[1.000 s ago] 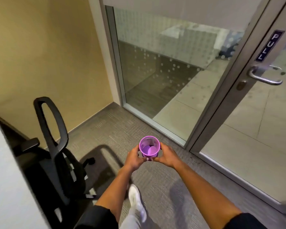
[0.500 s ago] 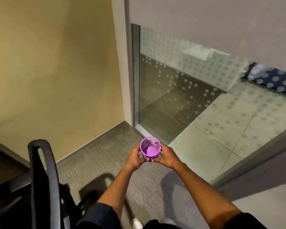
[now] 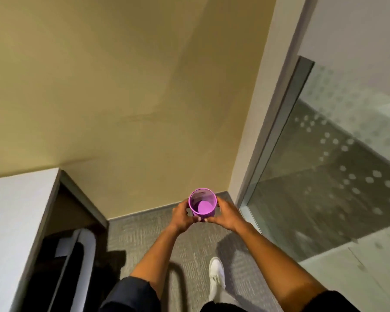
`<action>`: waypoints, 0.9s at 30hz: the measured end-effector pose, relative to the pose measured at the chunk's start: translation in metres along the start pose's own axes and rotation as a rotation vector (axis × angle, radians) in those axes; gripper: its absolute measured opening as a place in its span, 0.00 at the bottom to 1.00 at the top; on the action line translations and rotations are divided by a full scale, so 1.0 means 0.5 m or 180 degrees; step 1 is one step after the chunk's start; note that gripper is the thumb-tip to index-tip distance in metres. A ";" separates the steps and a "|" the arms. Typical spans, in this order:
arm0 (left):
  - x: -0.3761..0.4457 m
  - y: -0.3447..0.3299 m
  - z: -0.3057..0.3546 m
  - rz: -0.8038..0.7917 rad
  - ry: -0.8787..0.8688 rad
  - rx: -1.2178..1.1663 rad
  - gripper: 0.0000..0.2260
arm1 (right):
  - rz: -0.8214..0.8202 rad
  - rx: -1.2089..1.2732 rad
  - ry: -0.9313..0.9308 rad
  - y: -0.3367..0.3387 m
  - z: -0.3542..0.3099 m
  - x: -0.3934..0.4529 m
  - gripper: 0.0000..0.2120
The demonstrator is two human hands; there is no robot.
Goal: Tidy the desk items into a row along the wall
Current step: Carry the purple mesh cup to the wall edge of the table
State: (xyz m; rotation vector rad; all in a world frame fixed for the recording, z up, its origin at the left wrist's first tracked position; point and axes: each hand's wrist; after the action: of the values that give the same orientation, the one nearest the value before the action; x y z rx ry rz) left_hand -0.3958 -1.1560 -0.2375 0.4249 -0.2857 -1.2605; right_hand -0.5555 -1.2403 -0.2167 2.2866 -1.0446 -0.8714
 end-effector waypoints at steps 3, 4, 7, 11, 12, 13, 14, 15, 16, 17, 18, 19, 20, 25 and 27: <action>0.097 0.044 -0.015 0.0305 0.0255 -0.0043 0.32 | -0.0291 -0.0101 0.0183 0.020 -0.044 0.142 0.42; 0.120 0.059 -0.015 0.0372 0.0311 -0.0067 0.32 | -0.0350 -0.0134 0.0245 0.025 -0.058 0.180 0.42; 0.192 0.111 -0.016 0.0661 0.0460 -0.0133 0.32 | -0.0619 -0.0277 0.0435 0.036 -0.114 0.299 0.43; 0.240 0.175 -0.040 0.1136 0.0784 -0.0190 0.32 | -0.0926 -0.0507 0.0686 0.016 -0.191 0.419 0.43; 0.246 0.192 -0.049 0.1281 0.0870 -0.0196 0.32 | -0.1022 -0.0570 0.0762 0.004 -0.212 0.443 0.44; 0.250 0.210 -0.059 0.1406 0.0927 -0.0200 0.32 | -0.1123 -0.0626 0.0839 -0.010 -0.234 0.465 0.44; 0.252 0.225 -0.067 0.1474 0.0986 -0.0212 0.32 | -0.1199 -0.0664 0.0924 -0.022 -0.252 0.482 0.43; 0.253 0.244 -0.078 0.1568 0.1054 -0.0231 0.32 | -0.1294 -0.0706 0.1009 -0.039 -0.276 0.502 0.43; 0.252 0.263 -0.089 0.1661 0.1136 -0.0239 0.32 | -0.1374 -0.0749 0.1087 -0.057 -0.298 0.519 0.43; 0.249 0.283 -0.103 0.1755 0.1202 -0.0251 0.32 | -0.1446 -0.0805 0.1162 -0.078 -0.321 0.535 0.43; 0.246 0.304 -0.117 0.1851 0.1256 -0.0238 0.32 | -0.1508 -0.0864 0.1236 -0.100 -0.344 0.550 0.43; 0.243 0.322 -0.130 0.1918 0.1300 -0.0204 0.33 | -0.1560 -0.0915 0.1300 -0.120 -0.365 0.562 0.43; 0.239 0.347 -0.144 0.1998 0.1345 -0.0173 0.33 | -0.1632 -0.0973 0.1379 -0.145 -0.392 0.575 0.43; 0.223 0.486 -0.217 0.2258 0.1565 -0.0079 0.31 | -0.1860 -0.1140 0.1721 -0.274 -0.536 0.637 0.41; 0.218 0.551 -0.248 0.2393 0.1637 -0.0085 0.32 | -0.1909 -0.1183 0.1844 -0.328 -0.597 0.658 0.41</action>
State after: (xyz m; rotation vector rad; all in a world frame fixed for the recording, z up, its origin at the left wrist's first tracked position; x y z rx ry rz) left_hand -0.0754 -1.1746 -0.2237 0.5362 0.0215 -0.3955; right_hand -0.0964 -1.3555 -0.2325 2.3153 0.0592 -0.4842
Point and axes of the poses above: each hand's wrist, its own x-axis towards the middle knuckle, its own y-axis out of the back of the hand, z = x × y, and after that the axes turned 12 degrees about -y, right-handed
